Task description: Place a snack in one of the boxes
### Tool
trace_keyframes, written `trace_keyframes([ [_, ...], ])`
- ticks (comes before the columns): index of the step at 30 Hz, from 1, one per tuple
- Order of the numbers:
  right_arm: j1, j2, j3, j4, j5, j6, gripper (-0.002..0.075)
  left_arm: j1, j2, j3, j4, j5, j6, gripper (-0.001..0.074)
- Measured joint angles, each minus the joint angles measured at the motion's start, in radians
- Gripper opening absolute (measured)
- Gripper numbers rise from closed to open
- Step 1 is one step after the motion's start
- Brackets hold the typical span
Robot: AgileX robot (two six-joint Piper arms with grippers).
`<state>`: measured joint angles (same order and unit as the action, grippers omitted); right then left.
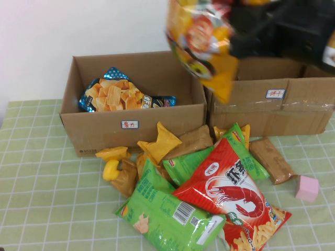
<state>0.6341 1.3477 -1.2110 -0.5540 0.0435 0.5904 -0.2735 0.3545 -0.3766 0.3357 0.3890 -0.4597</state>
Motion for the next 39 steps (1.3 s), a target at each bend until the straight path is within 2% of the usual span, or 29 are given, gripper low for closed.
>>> trace_keyframes([
  [9,0.0,0.383,-0.315,0.0,-0.143,0.096,0.0009,0.0,0.0,0.0,0.0,0.0,0.0,-0.0001],
  [12,0.0,0.514,-0.436,0.0,-0.113,0.119,0.0009,0.0,0.0,0.0,0.0,0.001,0.0,-0.0001],
  [16,0.0,0.651,-0.578,0.01,0.023,0.173,0.0023,0.0,0.0,0.0,0.0,0.004,0.0,-0.0001],
  [19,0.0,0.706,-0.657,0.015,0.119,0.188,0.0125,0.0,0.0,0.0,0.0,0.006,0.0,-0.0001],
  [22,0.0,0.722,-0.705,0.016,0.22,0.194,0.0316,0.0,0.0,0.0,0.0,0.011,0.0,-0.0001],
  [24,0.0,0.722,-0.726,0.02,0.282,0.192,0.0416,0.0,0.0,0.0,0.0,0.018,0.0,-0.0001],
  [27,0.0,0.71,-0.742,0.029,0.361,0.179,0.0465,0.0,0.0,0.0,0.0,0.031,0.0,-0.0001],
  [30,0.0,0.672,-0.743,0.041,0.447,0.158,0.0427,0.0,0.0,0.0,0.0,0.051,0.0,-0.0001],
  [32,0.0,0.63,-0.743,0.05,0.507,0.124,0.0321,0.0,0.0,0.0,0.0,0.06,0.0,-0.0001],
  [35,0.0,0.546,-0.745,0.059,0.594,0.077,0.0115,0.0,0.0,0.0,0.0,0.07,0.0,-0.0001],
  [36,0.002,0.518,-0.745,0.06,0.628,0.069,0.0075,0.0,0.0,0.0,0.0,0.072,0.0,-0.0001],
  [39,0.002,0.442,-0.723,0.062,0.678,0.043,0.0021,0.0,0.0,0.0,0.0,0.076,0.0,-0.0001],
])
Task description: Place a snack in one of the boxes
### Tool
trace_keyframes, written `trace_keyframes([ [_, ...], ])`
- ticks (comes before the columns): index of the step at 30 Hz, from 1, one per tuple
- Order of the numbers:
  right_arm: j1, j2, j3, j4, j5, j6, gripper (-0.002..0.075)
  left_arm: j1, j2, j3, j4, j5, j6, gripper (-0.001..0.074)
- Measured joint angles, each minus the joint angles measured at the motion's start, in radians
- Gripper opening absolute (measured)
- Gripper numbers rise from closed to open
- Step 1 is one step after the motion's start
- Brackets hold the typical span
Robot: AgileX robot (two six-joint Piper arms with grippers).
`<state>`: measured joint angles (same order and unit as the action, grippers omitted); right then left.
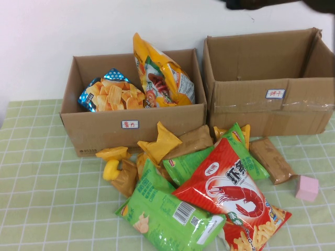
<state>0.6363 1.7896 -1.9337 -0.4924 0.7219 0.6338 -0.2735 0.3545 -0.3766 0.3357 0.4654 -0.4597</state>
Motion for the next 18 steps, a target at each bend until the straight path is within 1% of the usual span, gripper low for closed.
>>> trace_keyframes([
  [4,0.0,-0.141,0.144,0.008,-0.062,-0.02,0.0004,0.0,0.0,0.0,0.0,0.0,0.0,-0.0001],
  [12,0.0,-0.475,0.582,0.012,-0.361,-0.085,-0.0001,0.0,0.0,0.0,0.0,0.008,0.0,-0.0001],
  [15,0.0,-0.583,0.694,0.012,-0.421,-0.112,-0.0001,0.0,0.0,0.0,0.0,0.008,0.0,-0.0001],
  [18,0.0,-0.668,0.773,0.012,-0.439,-0.121,-0.0001,0.0,0.0,0.0,0.0,0.008,0.0,-0.0001],
])
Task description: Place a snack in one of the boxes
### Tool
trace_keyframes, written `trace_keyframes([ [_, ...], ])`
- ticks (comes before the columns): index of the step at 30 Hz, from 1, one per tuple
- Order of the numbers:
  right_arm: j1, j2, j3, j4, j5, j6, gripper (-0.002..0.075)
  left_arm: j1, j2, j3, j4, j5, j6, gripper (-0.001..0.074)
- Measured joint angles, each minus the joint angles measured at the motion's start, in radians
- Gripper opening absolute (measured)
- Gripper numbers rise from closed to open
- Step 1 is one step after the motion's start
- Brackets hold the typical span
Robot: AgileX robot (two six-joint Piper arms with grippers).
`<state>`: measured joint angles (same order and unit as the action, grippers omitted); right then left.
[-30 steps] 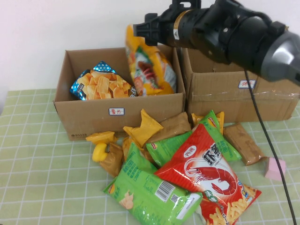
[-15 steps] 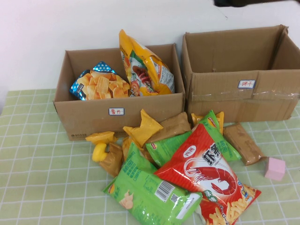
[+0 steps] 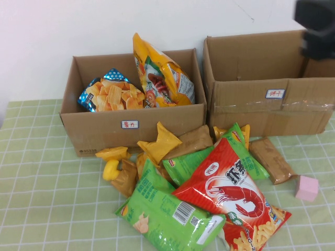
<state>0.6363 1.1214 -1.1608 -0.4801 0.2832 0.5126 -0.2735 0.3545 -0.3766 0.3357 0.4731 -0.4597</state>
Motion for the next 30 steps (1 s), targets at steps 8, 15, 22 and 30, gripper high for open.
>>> trace_keyframes([
  [8,0.0,-0.226,0.178,0.015,-0.013,-0.007,-0.0002,0.0,0.0,0.0,0.0,0.002,0.0,-0.0001],
  [15,0.0,-0.429,0.328,0.017,-0.019,-0.042,-0.0002,0.0,0.0,0.0,0.0,0.003,0.0,-0.0001],
  [22,0.0,-0.645,0.464,0.07,-0.017,-0.055,-0.0002,0.0,0.0,0.0,0.0,0.003,0.0,-0.0001],
  [30,0.0,-0.814,0.524,0.076,0.041,-0.066,-0.0002,0.0,0.0,0.0,0.0,0.003,0.0,-0.0001],
])
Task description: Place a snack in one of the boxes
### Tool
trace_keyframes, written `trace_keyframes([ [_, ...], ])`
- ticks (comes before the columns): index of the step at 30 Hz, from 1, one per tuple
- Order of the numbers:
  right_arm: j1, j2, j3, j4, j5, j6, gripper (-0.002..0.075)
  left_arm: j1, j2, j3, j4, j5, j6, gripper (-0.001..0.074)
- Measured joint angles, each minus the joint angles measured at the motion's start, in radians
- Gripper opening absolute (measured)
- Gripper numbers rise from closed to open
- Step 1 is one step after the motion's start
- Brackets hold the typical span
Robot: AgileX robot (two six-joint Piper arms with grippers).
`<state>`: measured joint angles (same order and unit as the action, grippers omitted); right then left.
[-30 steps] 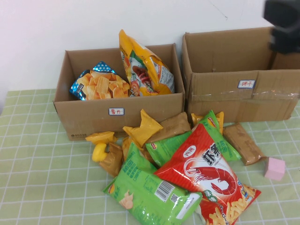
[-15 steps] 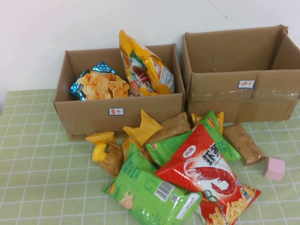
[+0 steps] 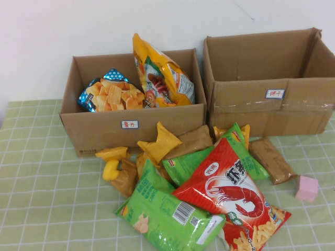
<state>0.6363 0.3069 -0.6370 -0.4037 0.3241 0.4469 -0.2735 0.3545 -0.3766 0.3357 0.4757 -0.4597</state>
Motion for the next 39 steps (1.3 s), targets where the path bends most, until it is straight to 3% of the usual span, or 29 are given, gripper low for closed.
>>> trace_keyframes([
  [10,0.0,-0.006,0.08,0.041,0.311,-0.032,-0.0002,0.0,0.0,0.0,0.0,0.0,0.0,-0.0003],
  [14,0.0,-0.006,0.136,0.049,0.25,-0.182,-0.0002,0.0,0.0,0.0,0.0,0.0,0.0,-0.0003],
  [21,-0.01,-0.028,0.253,0.049,0.112,-0.199,-0.0002,0.0,0.0,0.0,0.0,0.0,0.0,-0.0003],
  [27,-0.204,-0.123,0.345,0.049,0.098,-0.202,-0.0002,0.0,0.0,0.0,0.0,0.0,0.0,-0.0002],
  [32,-0.44,-0.187,0.398,0.049,0.101,-0.202,-0.0002,0.0,0.0,0.0,0.0,0.0,0.0,-0.0003],
  [36,-0.549,-0.195,0.406,0.049,0.107,-0.202,-0.0002,0.0,0.0,0.0,0.0,0.0,0.0,-0.0002],
  [39,-0.573,-0.197,0.406,0.049,0.107,-0.2,-0.0002,0.0,0.0,0.0,0.0,0.0,0.0,-0.0002],
])
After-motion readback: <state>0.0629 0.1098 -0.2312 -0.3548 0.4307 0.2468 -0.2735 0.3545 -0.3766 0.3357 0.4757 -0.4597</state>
